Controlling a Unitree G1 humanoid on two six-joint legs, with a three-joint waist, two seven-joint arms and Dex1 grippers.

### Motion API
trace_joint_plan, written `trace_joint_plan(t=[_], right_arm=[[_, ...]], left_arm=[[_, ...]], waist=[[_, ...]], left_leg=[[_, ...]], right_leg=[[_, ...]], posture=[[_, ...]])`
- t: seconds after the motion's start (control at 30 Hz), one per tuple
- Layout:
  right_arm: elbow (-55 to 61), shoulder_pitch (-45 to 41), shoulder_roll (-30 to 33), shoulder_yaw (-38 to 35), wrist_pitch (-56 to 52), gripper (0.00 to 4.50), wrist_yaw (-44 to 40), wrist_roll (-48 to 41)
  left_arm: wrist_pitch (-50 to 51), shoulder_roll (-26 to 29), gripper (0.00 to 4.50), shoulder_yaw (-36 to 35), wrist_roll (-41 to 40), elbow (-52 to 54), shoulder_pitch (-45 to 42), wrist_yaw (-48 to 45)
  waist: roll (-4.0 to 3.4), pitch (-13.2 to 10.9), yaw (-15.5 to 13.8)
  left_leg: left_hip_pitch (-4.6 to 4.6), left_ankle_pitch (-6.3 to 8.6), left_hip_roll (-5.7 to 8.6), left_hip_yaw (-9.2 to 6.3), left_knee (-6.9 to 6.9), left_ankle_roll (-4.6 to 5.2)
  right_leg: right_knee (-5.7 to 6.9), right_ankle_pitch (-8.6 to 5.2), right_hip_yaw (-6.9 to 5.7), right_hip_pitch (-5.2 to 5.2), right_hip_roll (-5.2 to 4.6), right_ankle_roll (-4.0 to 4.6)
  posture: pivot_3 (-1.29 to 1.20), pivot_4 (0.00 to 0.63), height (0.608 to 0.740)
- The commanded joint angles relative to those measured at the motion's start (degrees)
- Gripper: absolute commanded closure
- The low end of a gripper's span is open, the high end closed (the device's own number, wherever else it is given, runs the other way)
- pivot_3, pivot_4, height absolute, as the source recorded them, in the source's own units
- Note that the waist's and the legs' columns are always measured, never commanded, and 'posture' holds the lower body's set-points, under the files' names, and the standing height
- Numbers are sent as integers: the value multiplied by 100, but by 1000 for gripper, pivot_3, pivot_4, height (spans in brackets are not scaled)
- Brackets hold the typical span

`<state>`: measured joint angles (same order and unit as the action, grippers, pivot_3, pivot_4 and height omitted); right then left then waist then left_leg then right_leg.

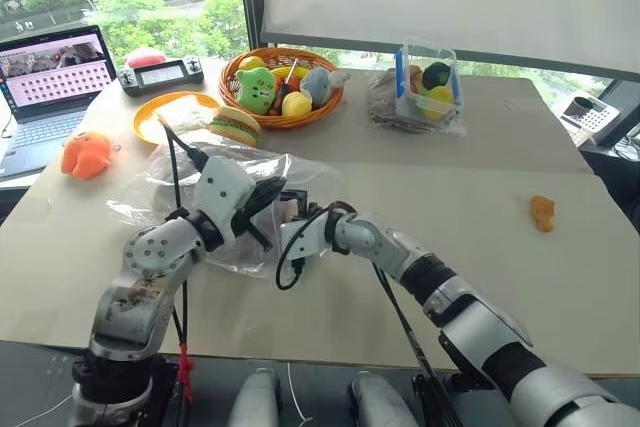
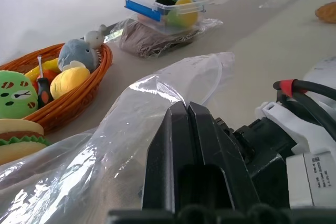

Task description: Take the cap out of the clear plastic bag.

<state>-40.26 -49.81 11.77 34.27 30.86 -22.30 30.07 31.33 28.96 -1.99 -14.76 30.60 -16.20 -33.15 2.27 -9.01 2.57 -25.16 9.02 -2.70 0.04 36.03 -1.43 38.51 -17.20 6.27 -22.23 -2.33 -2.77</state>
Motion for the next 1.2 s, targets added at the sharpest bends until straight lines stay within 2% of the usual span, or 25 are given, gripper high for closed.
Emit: trace_joint_plan(t=[0.03,0.17,0.33,0.43,0.77,0.83,0.9,1.03,1.2], right_arm=[[76,23,143,-119,31,0,-27,19],[-517,-206,-275,22,-376,0,593,432],[-815,-334,-635,23,-485,0,913,551],[-838,-300,-665,27,-464,688,994,587],[-435,-41,-454,-65,-251,3980,1075,470],[-316,32,-403,-99,-256,4318,1043,447],[-120,153,-320,-174,-282,4456,1011,393],[398,451,-139,-432,-394,4456,1020,225],[1579,1077,171,-875,-699,4456,958,7]], left_arm=[[-164,-4,4487,-19,-99,128,-167,-5],[-165,-46,4487,56,-167,192,-148,-16],[-182,-44,4487,98,-164,165,-162,19],[-182,-39,4500,133,-152,160,-176,15],[-257,-20,4500,308,-57,98,-188,-1],[-298,2,4500,339,-27,88,-160,-13],[-324,21,4500,365,1,75,-144,-13],[-333,49,4500,404,74,62,-89,-2],[-398,171,4500,518,287,42,38,-15]], waist=[[0,0,-3],[0,0,22],[0,0,102],[0,0,111],[-1,0,112],[-1,0,109],[0,0,112],[0,0,107],[0,0,84]], left_leg=[[0,0,0,-1,0,0],[3,-1,-1,-2,0,-1],[23,-4,-3,-3,-4,-6],[23,-5,-3,-4,-4,-6],[21,-5,-3,-5,-5,-6],[21,-4,-3,-5,-6,-6],[21,-4,-3,-5,-6,-6],[21,-5,-3,-5,-6,-6],[18,-5,-3,-6,-6,-6]], right_leg=[[0,0,-2,1,-1,0],[3,0,-5,1,-1,2],[18,3,-11,6,1,12],[18,2,-13,6,0,12],[18,2,-15,6,0,12],[17,2,-15,6,0,12],[16,2,-15,6,-1,12],[15,1,-15,6,-1,13],[12,1,-15,7,-1,12]], posture=[[0,150,728],[0,150,728],[0,150,728],[0,150,728],[0,150,728],[0,150,728],[0,150,728],[0,150,728],[0,150,728]])
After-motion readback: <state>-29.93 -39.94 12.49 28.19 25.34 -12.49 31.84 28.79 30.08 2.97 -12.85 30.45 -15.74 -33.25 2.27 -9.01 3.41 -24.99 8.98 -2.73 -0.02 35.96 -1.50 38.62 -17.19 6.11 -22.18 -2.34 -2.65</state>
